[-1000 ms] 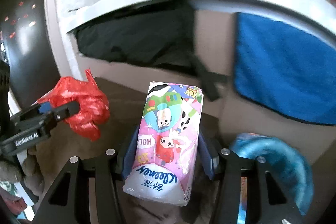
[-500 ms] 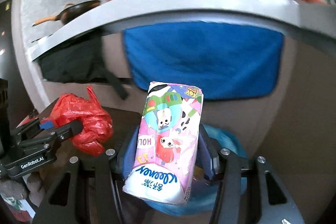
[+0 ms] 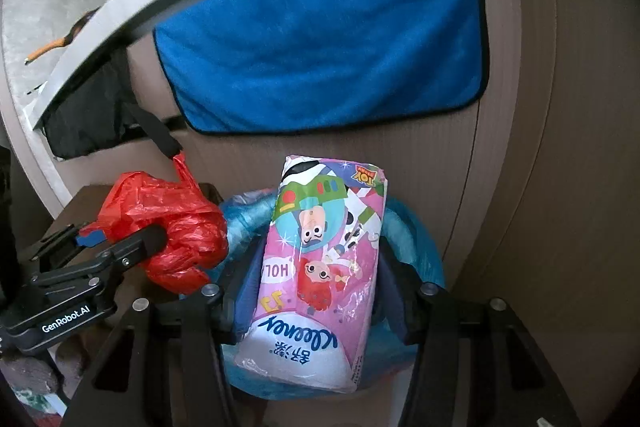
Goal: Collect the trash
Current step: 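Carry the tissue pack and red bag over the blue-lined bin with both grippers, then open both grippers to drop the tissue pack and red bag into the bin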
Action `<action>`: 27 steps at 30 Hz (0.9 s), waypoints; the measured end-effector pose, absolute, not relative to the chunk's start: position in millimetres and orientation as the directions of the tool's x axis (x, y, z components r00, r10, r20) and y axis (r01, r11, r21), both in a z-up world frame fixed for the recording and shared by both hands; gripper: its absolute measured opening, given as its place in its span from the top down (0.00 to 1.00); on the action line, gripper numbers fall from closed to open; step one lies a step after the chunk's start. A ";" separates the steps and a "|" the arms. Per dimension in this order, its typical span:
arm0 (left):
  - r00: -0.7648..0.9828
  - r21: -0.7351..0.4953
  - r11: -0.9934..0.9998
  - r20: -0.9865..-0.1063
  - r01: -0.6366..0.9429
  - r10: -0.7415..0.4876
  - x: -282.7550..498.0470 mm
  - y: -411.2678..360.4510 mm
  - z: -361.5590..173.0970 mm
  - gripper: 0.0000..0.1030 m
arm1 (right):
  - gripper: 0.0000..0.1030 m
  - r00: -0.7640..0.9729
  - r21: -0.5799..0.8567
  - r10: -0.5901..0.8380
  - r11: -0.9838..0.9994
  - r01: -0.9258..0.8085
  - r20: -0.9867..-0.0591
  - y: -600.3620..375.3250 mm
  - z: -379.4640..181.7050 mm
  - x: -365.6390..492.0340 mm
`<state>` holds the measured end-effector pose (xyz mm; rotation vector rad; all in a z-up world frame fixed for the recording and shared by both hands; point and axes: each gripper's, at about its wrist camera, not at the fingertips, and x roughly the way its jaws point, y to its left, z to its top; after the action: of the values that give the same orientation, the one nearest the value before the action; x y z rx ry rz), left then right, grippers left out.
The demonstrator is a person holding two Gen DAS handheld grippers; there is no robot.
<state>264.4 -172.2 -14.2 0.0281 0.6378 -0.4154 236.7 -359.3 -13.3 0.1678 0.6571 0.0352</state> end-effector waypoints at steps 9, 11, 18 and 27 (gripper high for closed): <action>0.706 -0.110 0.921 -0.610 0.373 -0.359 275.0 -173.9 -28.8 0.39 | 0.52 0.774 0.189 0.103 0.982 0.022 -0.625 -361.2 -31.5 248.7; 0.702 -0.120 0.920 -0.613 0.372 -0.363 276.7 -173.5 -30.0 0.39 | 0.52 0.772 0.191 0.106 0.981 0.020 -0.627 -360.4 -34.1 249.5; 0.686 -0.137 0.919 -0.628 0.369 -0.368 282.1 -172.6 -34.2 0.39 | 0.51 0.762 0.196 0.113 0.980 0.019 -0.638 -360.5 -42.5 252.4; 0.675 -0.156 0.912 -0.628 0.379 -0.388 288.2 -174.3 -38.6 0.38 | 0.49 0.756 0.190 0.106 0.982 0.025 -0.646 -358.5 -47.9 254.4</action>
<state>288.2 -174.3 -38.6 -0.0126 0.7088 -0.4314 254.4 -358.5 -47.9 0.1913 0.7136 0.0446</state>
